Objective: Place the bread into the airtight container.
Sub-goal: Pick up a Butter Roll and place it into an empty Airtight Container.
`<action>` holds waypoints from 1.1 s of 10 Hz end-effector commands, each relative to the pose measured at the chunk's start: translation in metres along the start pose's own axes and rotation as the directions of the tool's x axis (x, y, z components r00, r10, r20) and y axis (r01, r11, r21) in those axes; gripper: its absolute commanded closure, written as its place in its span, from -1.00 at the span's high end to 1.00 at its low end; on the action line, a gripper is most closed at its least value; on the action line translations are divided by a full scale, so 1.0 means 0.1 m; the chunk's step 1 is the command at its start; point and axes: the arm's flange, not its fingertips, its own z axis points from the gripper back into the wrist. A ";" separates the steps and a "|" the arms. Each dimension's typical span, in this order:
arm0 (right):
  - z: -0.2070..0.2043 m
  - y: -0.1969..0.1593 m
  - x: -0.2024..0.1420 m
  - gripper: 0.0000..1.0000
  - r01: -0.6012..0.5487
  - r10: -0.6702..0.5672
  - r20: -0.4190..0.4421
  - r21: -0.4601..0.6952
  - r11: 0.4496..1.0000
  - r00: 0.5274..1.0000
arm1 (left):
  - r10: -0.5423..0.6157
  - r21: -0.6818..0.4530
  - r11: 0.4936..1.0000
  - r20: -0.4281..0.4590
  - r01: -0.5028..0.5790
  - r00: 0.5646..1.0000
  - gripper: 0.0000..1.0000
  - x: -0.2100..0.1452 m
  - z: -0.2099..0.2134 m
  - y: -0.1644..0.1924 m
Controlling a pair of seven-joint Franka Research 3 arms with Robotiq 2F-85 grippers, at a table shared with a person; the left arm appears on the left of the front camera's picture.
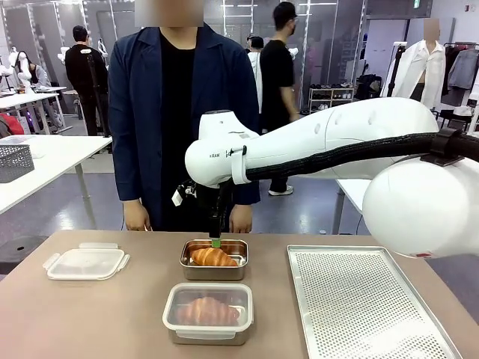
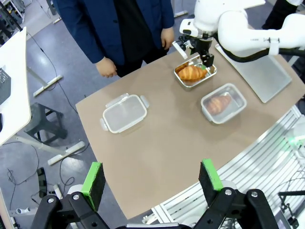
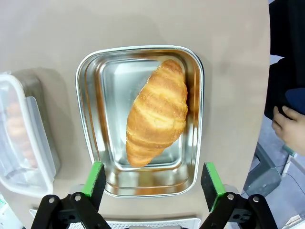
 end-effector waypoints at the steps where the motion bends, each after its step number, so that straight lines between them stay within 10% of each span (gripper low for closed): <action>1: 0.00 0.00 0.00 1.00 0.000 0.000 0.000 0.000 1.000 1.000 | -0.002 -0.001 1.000 0.003 0.002 1.000 1.00 0.02 0.02 0.01; 7: 1.60 0.20 -0.97 1.00 0.206 -0.206 0.154 0.021 0.978 0.966 | -0.002 -0.001 1.000 0.003 0.002 1.000 1.00 0.02 0.02 0.01; 11: 2.13 0.75 -2.34 1.00 0.196 -0.196 0.326 0.032 0.980 0.925 | -0.002 -0.001 1.000 0.003 0.002 1.000 1.00 0.02 0.02 0.01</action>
